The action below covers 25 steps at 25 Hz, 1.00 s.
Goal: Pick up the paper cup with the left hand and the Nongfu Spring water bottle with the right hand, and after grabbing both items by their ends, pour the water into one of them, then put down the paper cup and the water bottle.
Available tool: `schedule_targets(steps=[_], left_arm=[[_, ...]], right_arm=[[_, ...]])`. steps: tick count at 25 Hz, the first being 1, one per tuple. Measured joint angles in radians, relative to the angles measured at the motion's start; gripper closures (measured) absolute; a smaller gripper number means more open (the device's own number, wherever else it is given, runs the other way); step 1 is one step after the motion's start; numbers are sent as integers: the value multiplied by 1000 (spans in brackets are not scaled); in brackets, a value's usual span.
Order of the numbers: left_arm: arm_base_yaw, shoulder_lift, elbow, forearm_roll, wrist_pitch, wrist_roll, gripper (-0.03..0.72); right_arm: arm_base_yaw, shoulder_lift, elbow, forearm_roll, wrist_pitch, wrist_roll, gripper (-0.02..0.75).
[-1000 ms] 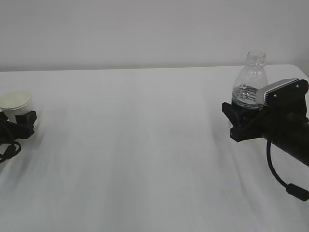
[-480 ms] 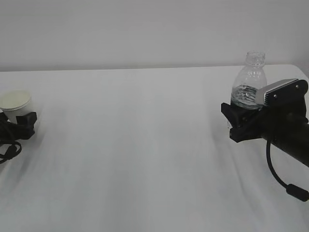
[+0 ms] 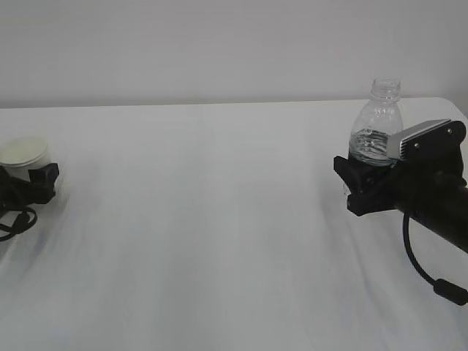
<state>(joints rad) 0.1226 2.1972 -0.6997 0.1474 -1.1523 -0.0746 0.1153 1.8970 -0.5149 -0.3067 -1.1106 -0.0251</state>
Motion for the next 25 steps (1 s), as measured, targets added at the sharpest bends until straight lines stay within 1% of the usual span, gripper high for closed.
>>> schedule_targets(steps=[9, 14, 25], left_arm=[[0, 44, -82, 6, 0, 0, 62], [0, 53, -84, 19, 0, 0, 104], [0, 53, -86, 52, 0, 0, 165]], right_arm=[[0, 0, 0, -2, 0, 2, 263], [0, 0, 0, -2, 0, 2, 263], [0, 0, 0, -3, 0, 2, 263]])
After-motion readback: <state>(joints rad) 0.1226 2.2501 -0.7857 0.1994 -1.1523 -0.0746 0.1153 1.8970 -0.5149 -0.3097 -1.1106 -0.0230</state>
